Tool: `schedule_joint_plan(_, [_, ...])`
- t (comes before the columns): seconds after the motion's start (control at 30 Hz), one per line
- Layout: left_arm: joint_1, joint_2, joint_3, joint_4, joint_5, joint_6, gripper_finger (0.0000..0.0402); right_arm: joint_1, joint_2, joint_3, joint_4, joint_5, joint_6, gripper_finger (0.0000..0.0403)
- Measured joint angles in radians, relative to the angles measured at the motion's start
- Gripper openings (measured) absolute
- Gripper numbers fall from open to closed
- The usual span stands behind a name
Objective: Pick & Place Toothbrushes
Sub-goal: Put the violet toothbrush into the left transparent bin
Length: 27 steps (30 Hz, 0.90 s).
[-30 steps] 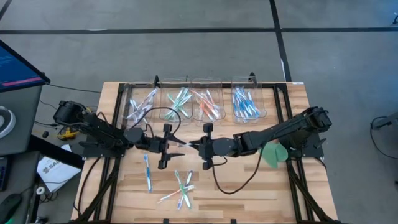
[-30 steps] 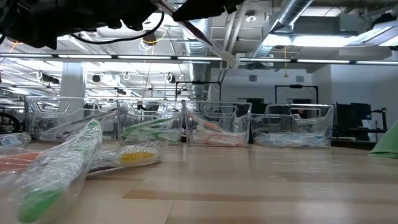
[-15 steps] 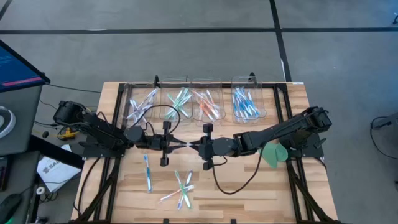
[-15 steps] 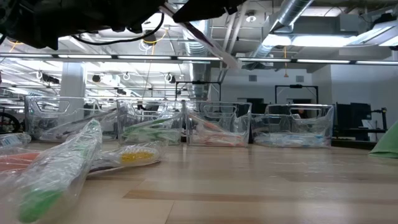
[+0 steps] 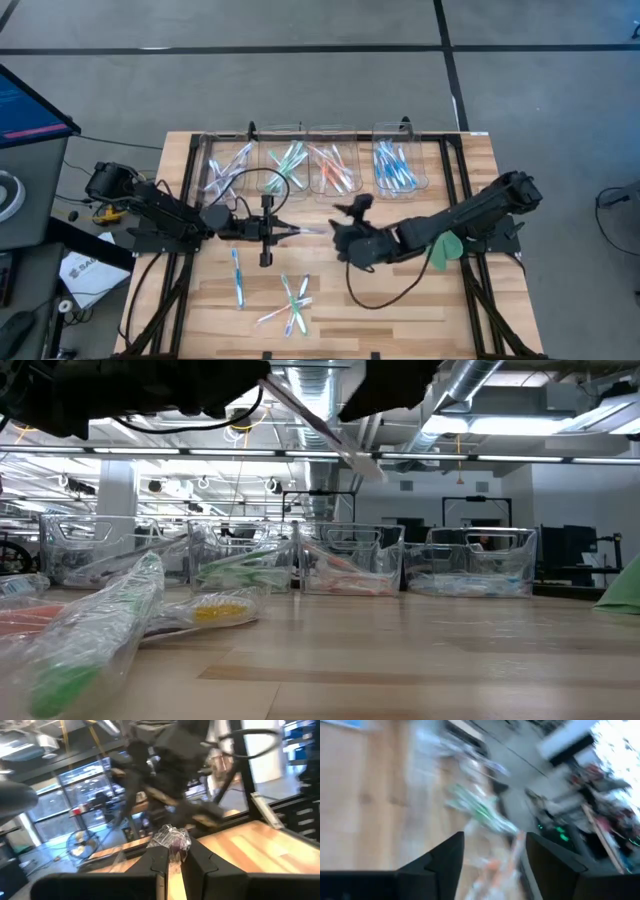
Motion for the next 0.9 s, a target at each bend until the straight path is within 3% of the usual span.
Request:
schedule_joint_plan(0.13, [0.000, 0.000, 0.000, -0.003, -0.006, 0.000, 0.0018, 0.062, -0.049, 0.000, -0.191, 0.014, 0.131, 0.0227])
schedule_joint_plan(0.37, [0.003, 0.000, 0.000, -0.003, -0.060, 0.002, 0.0017, 0.193, -0.099, 0.000, -0.586, -0.016, 0.425, 0.0229])
schedule_joint_plan(0.63, [0.003, -0.015, 0.039, -0.030, -0.192, 0.026, 0.0017, 0.278, -0.143, -0.007, -1.124, -0.019, 1.095, 0.0230])
schedule_joint_plan(0.73, [0.003, -0.067, 0.092, -0.181, -0.206, 0.037, 0.0017, 0.303, -0.149, -0.019, -1.210, -0.018, 1.251, 0.0230])
schedule_joint_plan(0.9, [0.002, -0.202, 0.231, -0.595, -0.303, 0.033, 0.0017, 0.356, -0.147, -0.081, -1.221, -0.023, 1.290, 0.0230])
